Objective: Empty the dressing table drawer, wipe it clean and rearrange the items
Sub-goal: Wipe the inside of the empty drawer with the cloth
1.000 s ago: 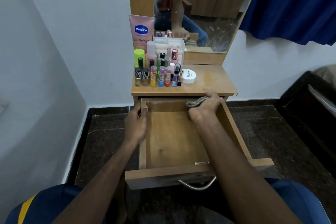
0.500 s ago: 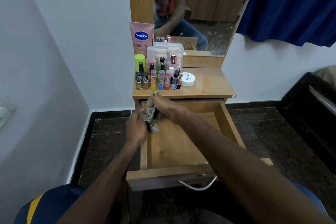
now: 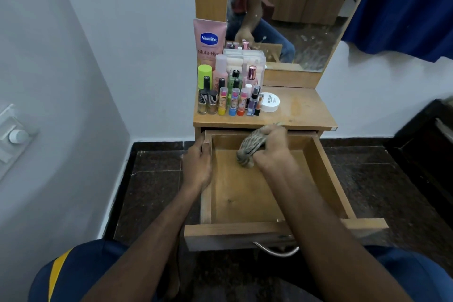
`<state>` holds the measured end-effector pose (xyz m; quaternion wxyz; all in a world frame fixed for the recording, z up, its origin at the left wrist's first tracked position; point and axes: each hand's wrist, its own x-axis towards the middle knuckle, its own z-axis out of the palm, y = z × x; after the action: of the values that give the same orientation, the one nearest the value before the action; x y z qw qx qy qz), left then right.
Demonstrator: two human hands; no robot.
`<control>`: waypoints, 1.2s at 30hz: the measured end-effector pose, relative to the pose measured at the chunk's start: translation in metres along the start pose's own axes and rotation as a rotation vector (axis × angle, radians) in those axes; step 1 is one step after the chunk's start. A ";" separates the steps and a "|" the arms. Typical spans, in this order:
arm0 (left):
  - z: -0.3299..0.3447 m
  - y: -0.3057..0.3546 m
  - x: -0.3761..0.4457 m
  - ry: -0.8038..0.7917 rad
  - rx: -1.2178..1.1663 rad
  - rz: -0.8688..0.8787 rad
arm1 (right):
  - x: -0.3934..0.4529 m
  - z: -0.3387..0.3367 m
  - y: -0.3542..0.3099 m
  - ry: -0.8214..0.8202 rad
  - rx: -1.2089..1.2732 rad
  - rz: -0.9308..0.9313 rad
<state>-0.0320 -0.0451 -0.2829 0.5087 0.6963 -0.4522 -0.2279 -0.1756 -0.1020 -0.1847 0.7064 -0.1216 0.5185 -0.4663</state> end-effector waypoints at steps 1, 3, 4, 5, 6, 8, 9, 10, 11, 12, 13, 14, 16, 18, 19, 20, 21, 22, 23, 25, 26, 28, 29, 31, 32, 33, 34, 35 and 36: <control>0.000 0.000 0.000 0.006 0.005 0.009 | -0.003 0.005 0.009 0.005 -0.074 -0.014; 0.000 0.001 -0.001 0.007 -0.003 0.001 | -0.006 0.018 0.024 -0.021 -0.217 -0.050; 0.001 0.001 -0.001 0.003 -0.015 -0.005 | -0.006 0.024 0.032 -0.035 -0.285 -0.056; 0.001 0.001 0.000 -0.005 -0.036 -0.023 | -0.008 0.032 0.038 -0.056 -0.353 -0.049; 0.001 0.002 0.000 -0.013 -0.057 -0.049 | -0.010 0.040 0.044 -0.103 -0.392 -0.028; 0.001 0.000 0.001 -0.020 -0.065 -0.102 | -0.013 0.052 0.054 -0.197 -0.485 0.023; 0.001 -0.001 0.001 -0.027 -0.060 -0.120 | -0.015 0.055 0.057 -0.222 -0.554 0.029; 0.002 -0.001 0.001 -0.032 -0.058 -0.126 | -0.012 0.057 0.059 -0.253 -0.636 0.021; 0.002 0.000 0.000 -0.031 -0.061 -0.133 | -0.011 0.056 0.058 -0.311 -0.728 0.003; 0.002 0.001 0.000 -0.025 -0.074 -0.134 | -0.014 0.052 0.053 -0.374 -0.861 -0.002; 0.002 0.002 -0.001 -0.023 -0.083 -0.137 | -0.016 0.047 0.046 -0.418 -1.007 -0.006; 0.001 0.003 -0.002 -0.022 -0.095 -0.134 | -0.014 0.040 0.040 -0.459 -1.090 -0.016; 0.001 0.007 -0.003 -0.027 -0.104 -0.131 | -0.004 0.023 0.029 -0.519 -1.034 -0.068; 0.000 0.009 -0.002 -0.047 -0.093 -0.102 | 0.000 0.006 0.030 -0.501 -0.820 -0.063; -0.001 0.009 -0.002 -0.046 -0.094 -0.095 | 0.003 0.000 0.037 -0.476 -0.773 -0.054; 0.000 0.007 -0.001 -0.032 -0.099 -0.090 | 0.004 -0.003 0.046 -0.475 -0.791 -0.050; 0.001 0.005 -0.001 -0.026 -0.103 -0.095 | 0.003 -0.003 0.053 -0.499 -0.845 -0.043; 0.002 0.003 0.000 -0.021 -0.113 -0.101 | 0.004 -0.001 0.060 -0.543 -0.893 -0.047; 0.002 0.001 0.001 -0.019 -0.120 -0.113 | 0.002 0.003 0.061 -0.578 -0.967 -0.050; 0.003 -0.001 0.002 -0.015 -0.113 -0.119 | -0.008 0.011 0.055 -0.592 -1.085 -0.058; 0.003 -0.001 0.002 -0.011 -0.105 -0.110 | -0.009 0.010 0.052 -0.575 -1.122 -0.052; 0.001 0.005 0.000 -0.006 -0.101 -0.108 | -0.013 -0.004 0.044 -0.508 -1.128 -0.036; 0.000 0.008 -0.001 -0.011 -0.109 -0.115 | -0.020 -0.012 0.038 -0.470 -1.068 0.012; -0.001 0.009 -0.002 -0.012 -0.101 -0.104 | -0.027 -0.035 0.024 -0.431 -0.852 0.098; -0.001 0.010 -0.002 -0.010 -0.091 -0.099 | -0.026 -0.050 0.017 -0.406 -0.712 0.135; -0.001 0.011 -0.003 -0.011 -0.086 -0.095 | -0.027 -0.064 0.010 -0.365 -0.568 0.159; -0.001 0.012 -0.003 -0.007 -0.082 -0.089 | -0.030 -0.078 0.002 -0.316 -0.434 0.154; -0.001 0.013 -0.004 0.001 -0.072 -0.082 | -0.033 -0.089 -0.004 -0.277 -0.315 0.118; -0.001 0.014 -0.005 0.013 -0.058 -0.070 | -0.038 -0.097 -0.011 -0.245 -0.211 0.064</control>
<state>-0.0390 -0.0415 -0.2702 0.5233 0.6980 -0.4175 -0.2542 -0.2651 -0.0476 -0.1957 0.7620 -0.2345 0.4784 -0.3681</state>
